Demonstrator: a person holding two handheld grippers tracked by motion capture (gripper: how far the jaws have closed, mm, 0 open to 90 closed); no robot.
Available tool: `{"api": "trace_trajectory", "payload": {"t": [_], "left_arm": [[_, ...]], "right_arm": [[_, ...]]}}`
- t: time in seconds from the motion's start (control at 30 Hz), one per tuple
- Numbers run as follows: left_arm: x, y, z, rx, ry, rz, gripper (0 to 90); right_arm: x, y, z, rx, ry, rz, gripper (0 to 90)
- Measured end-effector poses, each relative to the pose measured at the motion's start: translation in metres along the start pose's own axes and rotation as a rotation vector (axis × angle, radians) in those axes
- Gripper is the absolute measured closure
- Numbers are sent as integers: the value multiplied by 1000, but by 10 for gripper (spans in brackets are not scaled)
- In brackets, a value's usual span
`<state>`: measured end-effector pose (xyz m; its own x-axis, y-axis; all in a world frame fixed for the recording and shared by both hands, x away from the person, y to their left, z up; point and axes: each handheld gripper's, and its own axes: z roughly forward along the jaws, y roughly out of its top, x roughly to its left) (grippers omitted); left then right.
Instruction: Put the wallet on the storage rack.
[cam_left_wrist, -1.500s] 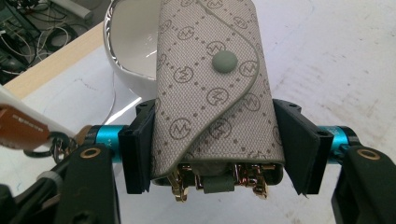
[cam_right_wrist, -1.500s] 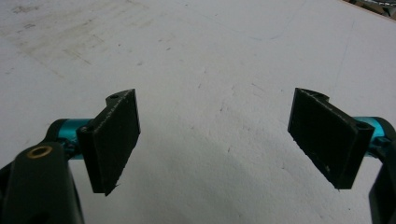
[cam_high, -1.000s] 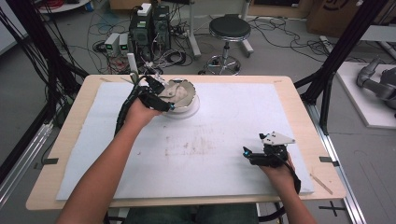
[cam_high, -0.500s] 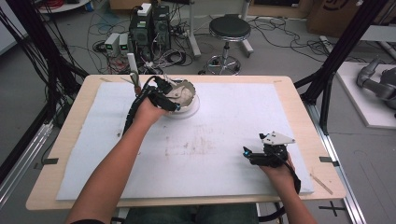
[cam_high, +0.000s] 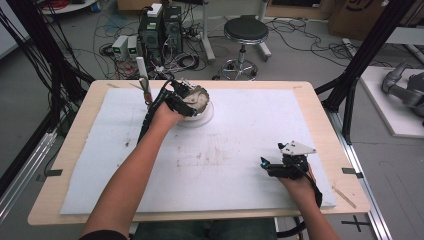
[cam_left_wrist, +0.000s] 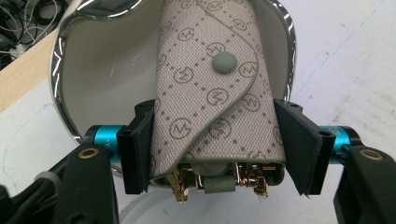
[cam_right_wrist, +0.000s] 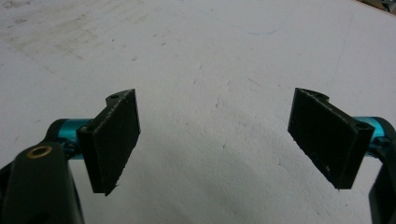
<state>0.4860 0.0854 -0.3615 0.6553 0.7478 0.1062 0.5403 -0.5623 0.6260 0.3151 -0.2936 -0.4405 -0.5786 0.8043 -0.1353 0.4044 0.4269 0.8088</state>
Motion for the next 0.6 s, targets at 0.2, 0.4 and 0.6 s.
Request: {"api": "trace_trajectory", "payload": {"t": [0.2, 0.4, 0.6], "left_arm": [[2, 1, -5, -32, 5, 14, 301], [4, 1, -15, -79, 4, 2, 258], [3, -4, -33, -150, -8, -19, 241]], "right_arm": [[0, 0, 0, 4, -1, 3, 171], [1, 0, 0, 1, 0, 0, 171], [2, 0, 0, 0, 0, -7, 170]]}}
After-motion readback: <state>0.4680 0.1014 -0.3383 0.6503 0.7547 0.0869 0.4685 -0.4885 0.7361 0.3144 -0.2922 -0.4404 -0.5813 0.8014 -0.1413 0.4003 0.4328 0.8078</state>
